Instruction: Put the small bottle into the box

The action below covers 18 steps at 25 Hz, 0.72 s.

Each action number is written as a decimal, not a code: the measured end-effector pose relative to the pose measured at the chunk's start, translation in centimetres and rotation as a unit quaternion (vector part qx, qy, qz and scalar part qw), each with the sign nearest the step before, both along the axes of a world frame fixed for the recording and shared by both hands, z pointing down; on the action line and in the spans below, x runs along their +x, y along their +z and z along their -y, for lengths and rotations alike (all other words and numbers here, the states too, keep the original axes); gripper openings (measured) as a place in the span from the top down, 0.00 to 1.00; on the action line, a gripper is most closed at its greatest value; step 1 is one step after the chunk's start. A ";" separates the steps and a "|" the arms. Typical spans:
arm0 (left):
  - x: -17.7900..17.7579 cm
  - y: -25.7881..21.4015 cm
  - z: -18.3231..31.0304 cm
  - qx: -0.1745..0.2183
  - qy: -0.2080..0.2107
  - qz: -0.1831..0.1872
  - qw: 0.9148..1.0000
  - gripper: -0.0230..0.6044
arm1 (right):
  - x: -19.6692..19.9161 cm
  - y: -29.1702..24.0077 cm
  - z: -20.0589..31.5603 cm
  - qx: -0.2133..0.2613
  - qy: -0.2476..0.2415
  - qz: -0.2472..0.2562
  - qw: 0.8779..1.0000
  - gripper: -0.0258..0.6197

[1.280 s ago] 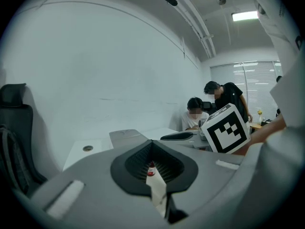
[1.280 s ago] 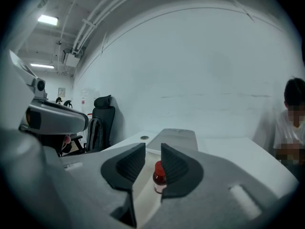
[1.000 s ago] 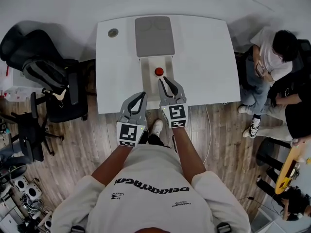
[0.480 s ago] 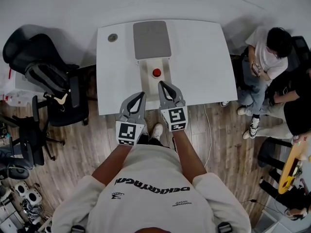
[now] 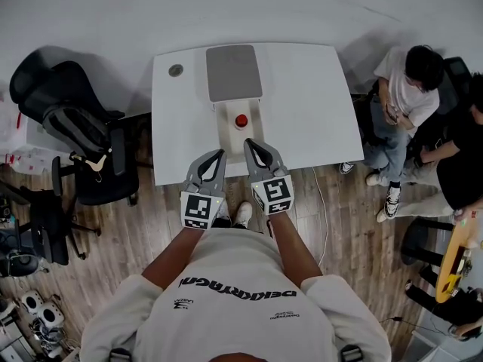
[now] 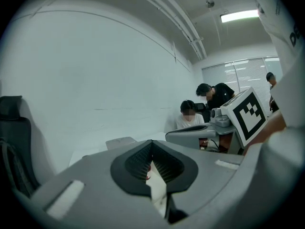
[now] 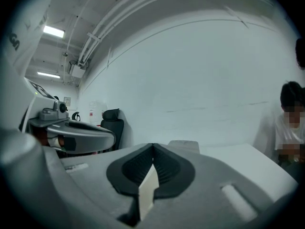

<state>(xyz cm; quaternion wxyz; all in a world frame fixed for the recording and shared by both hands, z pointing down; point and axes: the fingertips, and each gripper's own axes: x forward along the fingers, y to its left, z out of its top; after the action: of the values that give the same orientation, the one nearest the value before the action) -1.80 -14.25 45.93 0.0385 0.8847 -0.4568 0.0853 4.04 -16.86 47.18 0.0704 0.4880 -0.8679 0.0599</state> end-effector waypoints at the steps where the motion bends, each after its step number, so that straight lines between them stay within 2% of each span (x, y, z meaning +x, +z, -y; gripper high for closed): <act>1: 0.1 -0.2 -0.1 0.004 0.003 0.002 1.000 0.96 | -0.1 -0.3 -0.3 0.001 -0.004 0.002 1.000 0.97; 6: 0.3 -1.1 -0.6 0.013 0.016 0.008 1.000 0.96 | -0.3 -1.5 -1.6 0.008 -0.019 0.007 1.000 0.97; 11: 0.6 -1.4 -1.2 0.004 0.037 -0.005 0.999 0.96 | -0.3 -2.4 -2.5 0.014 -0.027 0.008 0.999 0.97; 18: 0.4 -0.9 -1.4 -0.007 0.044 0.005 0.999 0.96 | -0.6 -3.0 -3.2 0.019 -0.035 0.014 0.999 0.97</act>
<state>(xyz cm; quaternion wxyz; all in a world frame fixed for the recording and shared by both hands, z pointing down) -1.35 -12.87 45.02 0.0388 0.9031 -0.4171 0.0942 3.42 -13.65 44.13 0.0510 0.4580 -0.8862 0.0480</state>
